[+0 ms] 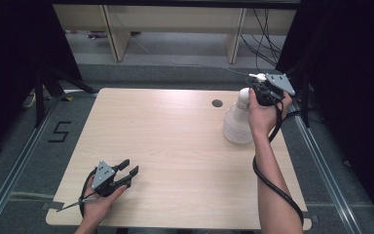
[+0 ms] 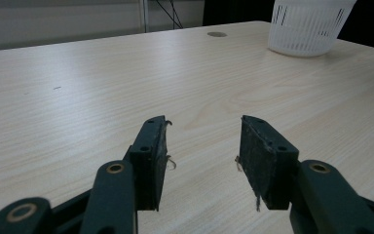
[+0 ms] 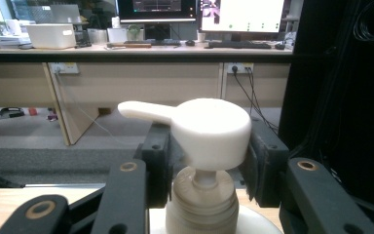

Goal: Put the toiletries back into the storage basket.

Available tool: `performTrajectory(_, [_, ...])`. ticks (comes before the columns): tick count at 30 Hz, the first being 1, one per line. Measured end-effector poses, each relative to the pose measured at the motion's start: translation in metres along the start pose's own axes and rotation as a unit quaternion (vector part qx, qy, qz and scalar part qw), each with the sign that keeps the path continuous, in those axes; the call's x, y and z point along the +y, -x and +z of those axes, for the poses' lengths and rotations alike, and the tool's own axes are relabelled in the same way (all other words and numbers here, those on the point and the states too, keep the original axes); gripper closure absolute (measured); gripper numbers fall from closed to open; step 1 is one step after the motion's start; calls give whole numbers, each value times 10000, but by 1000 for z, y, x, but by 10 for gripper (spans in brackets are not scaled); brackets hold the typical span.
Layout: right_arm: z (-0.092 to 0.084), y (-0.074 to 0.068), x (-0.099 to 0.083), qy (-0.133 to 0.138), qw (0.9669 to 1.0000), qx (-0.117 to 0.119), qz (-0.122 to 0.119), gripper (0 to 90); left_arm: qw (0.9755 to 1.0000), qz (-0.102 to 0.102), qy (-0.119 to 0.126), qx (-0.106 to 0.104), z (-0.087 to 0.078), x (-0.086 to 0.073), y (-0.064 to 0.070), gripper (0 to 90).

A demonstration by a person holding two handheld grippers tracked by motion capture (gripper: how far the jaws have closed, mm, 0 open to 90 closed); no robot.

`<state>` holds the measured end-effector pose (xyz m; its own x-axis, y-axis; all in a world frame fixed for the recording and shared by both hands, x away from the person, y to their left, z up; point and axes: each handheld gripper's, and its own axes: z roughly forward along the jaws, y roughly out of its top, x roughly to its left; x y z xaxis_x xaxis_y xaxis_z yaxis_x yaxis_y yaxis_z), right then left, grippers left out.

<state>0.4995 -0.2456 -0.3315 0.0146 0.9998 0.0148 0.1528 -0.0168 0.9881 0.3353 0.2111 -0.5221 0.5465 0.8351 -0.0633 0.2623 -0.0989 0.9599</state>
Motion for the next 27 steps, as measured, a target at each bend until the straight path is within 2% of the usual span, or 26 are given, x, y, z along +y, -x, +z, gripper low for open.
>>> performTrajectory(7, [2,1,-6,-43,10000,14,-80,599,10000,6,-2,-5,0,0,0,524])
performTrajectory(8, [1,0,-8,-74,10000,6,18,599,10000,6,0,-4,0,0,0,525])
performTrajectory(9, [2,1,-8,-88,9999,15,-52,599,10000,6,1,-4,0,0,0,525])
performTrajectory(13, [3,0,-12,-130,9999,31,-71,598,10000,7,-1,-4,0,0,0,525])
performTrajectory(16, [3,-1,-13,-180,9998,14,46,598,10000,6,0,-5,0,0,0,524])
performTrajectory(17, [4,0,-15,-148,9999,17,-51,599,10000,9,-3,-5,0,0,0,525])
performTrajectory(23, [6,-1,-19,-189,9998,19,-72,599,10000,9,5,-6,0,0,0,524])
performTrajectory(24, [6,-1,-20,-224,9997,23,-9,599,10000,13,4,-7,0,0,0,525])
performTrajectory(25, [6,0,-21,-244,9997,24,-84,598,10000,13,4,-8,0,0,0,524])
performTrajectory(27, [8,-1,-22,-230,9997,22,-63,599,10000,25,-1,-4,0,0,0,524])
